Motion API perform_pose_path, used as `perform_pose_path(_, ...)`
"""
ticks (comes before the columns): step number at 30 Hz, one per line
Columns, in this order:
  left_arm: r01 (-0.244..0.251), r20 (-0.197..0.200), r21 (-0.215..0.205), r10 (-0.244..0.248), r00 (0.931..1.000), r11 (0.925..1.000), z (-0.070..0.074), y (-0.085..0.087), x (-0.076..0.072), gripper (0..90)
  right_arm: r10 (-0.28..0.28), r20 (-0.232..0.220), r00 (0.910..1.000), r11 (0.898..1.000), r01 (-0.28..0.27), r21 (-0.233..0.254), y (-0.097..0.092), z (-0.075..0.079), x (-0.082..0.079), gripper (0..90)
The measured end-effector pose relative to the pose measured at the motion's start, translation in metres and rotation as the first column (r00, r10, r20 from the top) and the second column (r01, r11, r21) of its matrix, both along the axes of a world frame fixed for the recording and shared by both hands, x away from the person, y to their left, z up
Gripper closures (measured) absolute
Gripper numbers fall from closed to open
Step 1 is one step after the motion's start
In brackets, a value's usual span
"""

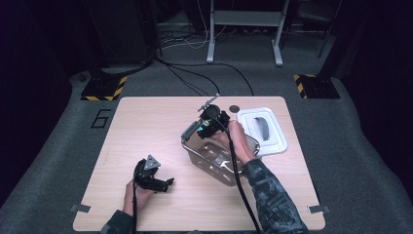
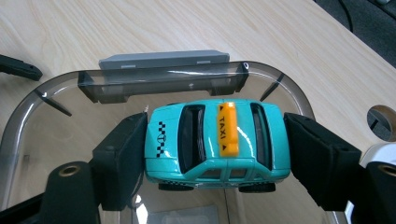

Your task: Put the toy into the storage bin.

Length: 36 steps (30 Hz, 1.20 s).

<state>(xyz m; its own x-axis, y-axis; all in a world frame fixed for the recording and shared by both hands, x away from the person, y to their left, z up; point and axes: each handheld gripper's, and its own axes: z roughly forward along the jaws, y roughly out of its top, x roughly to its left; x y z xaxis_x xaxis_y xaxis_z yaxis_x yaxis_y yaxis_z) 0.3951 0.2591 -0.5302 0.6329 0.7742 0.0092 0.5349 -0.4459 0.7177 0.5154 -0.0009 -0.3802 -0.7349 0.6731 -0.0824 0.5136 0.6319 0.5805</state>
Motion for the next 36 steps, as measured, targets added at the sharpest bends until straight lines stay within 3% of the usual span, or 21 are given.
perform_pose_path(26,0.001,0.001,0.001,-0.001,1.0000,1.0000,0.000,0.000,0.000,1.0,0.010,-0.037,0.9993,0.999,-0.011,-0.038,0.008,-0.016,0.010,24.0)
perform_pose_path(36,0.001,0.001,0.001,-0.001,1.0000,1.0000,0.000,0.000,0.000,1.1,-0.013,-0.037,0.9993,0.999,0.011,-0.045,0.009,-0.019,0.010,23.1)
